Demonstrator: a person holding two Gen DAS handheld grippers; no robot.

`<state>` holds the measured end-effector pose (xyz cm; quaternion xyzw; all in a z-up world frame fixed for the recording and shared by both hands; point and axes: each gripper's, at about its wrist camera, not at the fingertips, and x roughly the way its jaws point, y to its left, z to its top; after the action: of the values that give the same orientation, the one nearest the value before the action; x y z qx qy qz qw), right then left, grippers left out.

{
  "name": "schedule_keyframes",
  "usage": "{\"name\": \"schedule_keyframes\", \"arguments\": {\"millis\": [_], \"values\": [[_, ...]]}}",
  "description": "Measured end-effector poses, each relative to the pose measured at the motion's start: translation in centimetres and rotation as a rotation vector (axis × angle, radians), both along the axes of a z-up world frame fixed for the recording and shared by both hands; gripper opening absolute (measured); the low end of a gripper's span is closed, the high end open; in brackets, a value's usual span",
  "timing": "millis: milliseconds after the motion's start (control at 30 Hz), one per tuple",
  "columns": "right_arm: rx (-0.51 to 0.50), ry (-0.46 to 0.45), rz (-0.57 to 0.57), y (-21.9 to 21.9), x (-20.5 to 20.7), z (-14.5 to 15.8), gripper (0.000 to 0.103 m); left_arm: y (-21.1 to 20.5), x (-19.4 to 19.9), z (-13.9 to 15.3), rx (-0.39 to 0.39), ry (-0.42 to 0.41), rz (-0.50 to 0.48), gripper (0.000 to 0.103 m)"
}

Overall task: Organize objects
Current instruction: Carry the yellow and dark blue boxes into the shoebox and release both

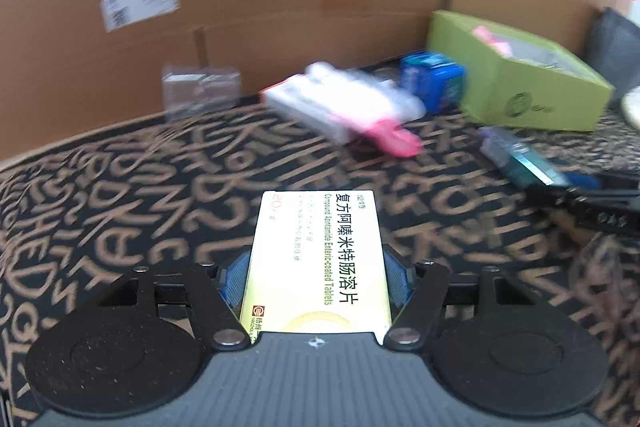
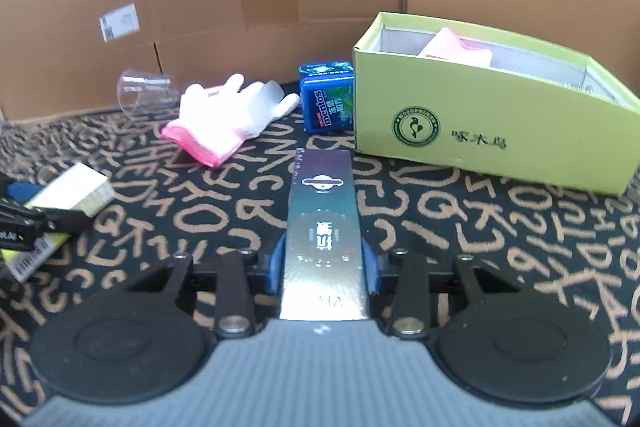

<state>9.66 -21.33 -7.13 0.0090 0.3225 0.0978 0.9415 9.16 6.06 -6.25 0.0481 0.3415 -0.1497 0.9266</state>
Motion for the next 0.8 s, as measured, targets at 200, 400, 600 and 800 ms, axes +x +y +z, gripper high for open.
{"name": "schedule_keyframes", "arguments": {"millis": [200, 400, 600, 800], "values": [[0.057, -0.101, -0.007, -2.5, -3.0, 3.1, 0.038, -5.3, 0.5, 4.6, -0.051, -0.085, -0.153, 0.069], [0.065, -0.228, -0.091, -7.3, -3.3, 7.2, 0.038, -12.4, 3.2, 10.1, -0.105, -0.175, -0.283, 0.069], [0.019, -0.307, -0.198, -11.7, 0.2, 10.1, 0.038, -20.2, 7.8, 12.6, -0.082, -0.241, -0.292, 0.069], [-0.010, -0.329, -0.288, -15.1, 5.7, 10.3, 0.038, -25.6, 13.4, 11.4, -0.085, -0.195, -0.259, 0.069]]}}
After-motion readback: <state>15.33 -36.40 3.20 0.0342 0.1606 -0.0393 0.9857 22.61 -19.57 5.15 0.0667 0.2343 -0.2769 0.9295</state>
